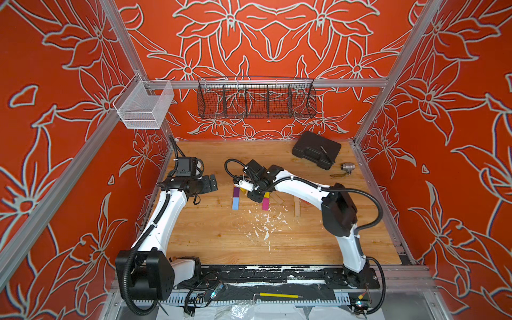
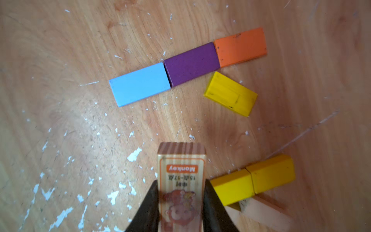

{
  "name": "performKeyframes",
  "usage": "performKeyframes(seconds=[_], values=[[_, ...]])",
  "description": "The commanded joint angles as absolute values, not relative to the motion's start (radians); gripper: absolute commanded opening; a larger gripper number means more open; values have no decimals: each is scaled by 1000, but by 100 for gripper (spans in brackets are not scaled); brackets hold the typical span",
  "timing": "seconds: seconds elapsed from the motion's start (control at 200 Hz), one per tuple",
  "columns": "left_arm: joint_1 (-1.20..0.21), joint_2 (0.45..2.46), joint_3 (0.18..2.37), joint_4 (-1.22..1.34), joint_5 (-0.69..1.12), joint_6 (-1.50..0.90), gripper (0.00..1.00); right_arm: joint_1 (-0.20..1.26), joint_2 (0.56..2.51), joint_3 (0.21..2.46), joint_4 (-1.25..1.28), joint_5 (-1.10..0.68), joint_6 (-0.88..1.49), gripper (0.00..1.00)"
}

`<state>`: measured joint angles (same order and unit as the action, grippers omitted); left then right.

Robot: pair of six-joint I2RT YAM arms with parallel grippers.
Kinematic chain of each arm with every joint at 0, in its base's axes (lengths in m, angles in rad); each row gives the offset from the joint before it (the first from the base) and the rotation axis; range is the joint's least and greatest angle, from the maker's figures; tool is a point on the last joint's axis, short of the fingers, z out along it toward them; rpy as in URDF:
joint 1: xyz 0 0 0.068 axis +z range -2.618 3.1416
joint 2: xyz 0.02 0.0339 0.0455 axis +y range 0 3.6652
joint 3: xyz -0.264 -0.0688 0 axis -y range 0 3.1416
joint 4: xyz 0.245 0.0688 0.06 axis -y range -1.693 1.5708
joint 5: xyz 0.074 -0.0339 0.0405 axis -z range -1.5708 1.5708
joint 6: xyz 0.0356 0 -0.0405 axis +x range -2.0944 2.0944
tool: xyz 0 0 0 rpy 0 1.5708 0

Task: Assemble the letter k with building blocks
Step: Assemble the building block at the center of the board.

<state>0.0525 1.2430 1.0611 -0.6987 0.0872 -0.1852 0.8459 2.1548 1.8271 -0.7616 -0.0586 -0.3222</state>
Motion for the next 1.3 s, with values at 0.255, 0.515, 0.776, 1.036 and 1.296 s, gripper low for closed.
performKeyframes(seconds=[0.255,0.515,0.776,1.036,1.296], values=[[58,1193,1040,-708,17,-199,97,842,2276,1910,-770,-78,-166,26],[58,1183,1032,-706,-4,-183,98,843,2324,1948,-764,-90,-139,30],[58,1158,1019,-695,-12,-170,98,843,2363,1989,-777,-117,-152,37],[59,1140,1014,-696,58,-131,97,841,2337,1990,-799,-110,-137,45],[59,1024,978,-645,266,-52,97,832,2242,1867,-728,-121,-87,47]])
